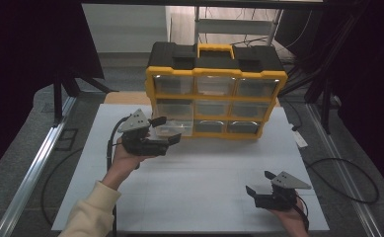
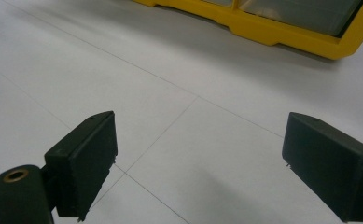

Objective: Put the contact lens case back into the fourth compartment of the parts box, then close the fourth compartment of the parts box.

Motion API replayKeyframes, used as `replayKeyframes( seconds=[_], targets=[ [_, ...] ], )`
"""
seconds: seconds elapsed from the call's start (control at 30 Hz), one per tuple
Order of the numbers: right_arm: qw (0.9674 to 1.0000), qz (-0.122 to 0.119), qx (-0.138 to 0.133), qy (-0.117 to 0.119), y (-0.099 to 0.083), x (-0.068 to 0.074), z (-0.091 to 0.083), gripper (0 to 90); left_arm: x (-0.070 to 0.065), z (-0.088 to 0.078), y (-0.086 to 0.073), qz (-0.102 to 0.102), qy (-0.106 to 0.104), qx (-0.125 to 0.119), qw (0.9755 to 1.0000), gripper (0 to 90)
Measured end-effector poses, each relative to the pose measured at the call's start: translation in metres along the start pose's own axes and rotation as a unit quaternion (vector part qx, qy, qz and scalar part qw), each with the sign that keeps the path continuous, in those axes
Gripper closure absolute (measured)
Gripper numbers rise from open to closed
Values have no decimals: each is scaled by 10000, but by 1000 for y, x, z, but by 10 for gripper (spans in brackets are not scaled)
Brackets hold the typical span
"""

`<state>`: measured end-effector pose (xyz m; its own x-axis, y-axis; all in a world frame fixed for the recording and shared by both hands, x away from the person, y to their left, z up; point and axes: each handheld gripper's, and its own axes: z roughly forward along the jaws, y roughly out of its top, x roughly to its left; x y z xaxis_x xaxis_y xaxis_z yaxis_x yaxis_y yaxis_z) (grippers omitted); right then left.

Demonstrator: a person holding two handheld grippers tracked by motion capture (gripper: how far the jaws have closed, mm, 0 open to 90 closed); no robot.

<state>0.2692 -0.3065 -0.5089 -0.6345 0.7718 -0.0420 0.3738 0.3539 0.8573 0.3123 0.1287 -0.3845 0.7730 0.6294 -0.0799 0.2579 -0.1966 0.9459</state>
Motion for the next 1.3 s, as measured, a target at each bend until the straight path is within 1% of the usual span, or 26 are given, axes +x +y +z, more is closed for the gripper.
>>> replayKeyframes(
  seconds=[0.17, 0.23, 0.33, 0.37, 0.47, 0.53, 0.73, 0.93, 1.07, 1.2, 1.3],
  targets=[
    [10000, 0, 4, -1, 0, 0, 0, 108, -4, -3, -3, 21, -56, 33, 10000, 220],
    [10000, -1, 2, 3, 0, 0, 0, 108, -6, -4, -5, 12, -56, 27, 10000, 221],
    [10000, 3, 2, -1, 0, 0, 0, 108, -7, -4, -7, -32, -113, 6, 9999, 221],
    [10000, 3, 5, -4, 0, 0, 0, 108, -7, -4, -8, -42, -118, 3, 9999, 222],
    [10000, -3, 20, 1, 0, 0, -1, 108, -9, -3, -12, 20, -88, 55, 9999, 228],
    [10000, -2, 19, 0, 0, 0, 0, 108, -10, -2, -15, -3, -112, 52, 9999, 230],
    [10000, 9, 7, -9, 0, 0, -1, 108, -12, 0, -20, -1, -69, 64, 10000, 238],
    [10000, 7, 8, -8, -1, 0, 0, 108, -14, 4, -28, 22, -77, 162, 9998, 245],
    [10000, 4, 8, -6, 0, 0, -1, 108, -14, 7, -33, -17, -62, 193, 9998, 254],
    [10000, -3, 2, -11, 0, -1, 0, 108, -13, 10, -38, -41, -10, 257, 9997, 263],
    [10000, -4, 3, -2, 0, 0, 0, 108, -12, 13, -40, -11, 59, 342, 9994, 276]
  ],
)
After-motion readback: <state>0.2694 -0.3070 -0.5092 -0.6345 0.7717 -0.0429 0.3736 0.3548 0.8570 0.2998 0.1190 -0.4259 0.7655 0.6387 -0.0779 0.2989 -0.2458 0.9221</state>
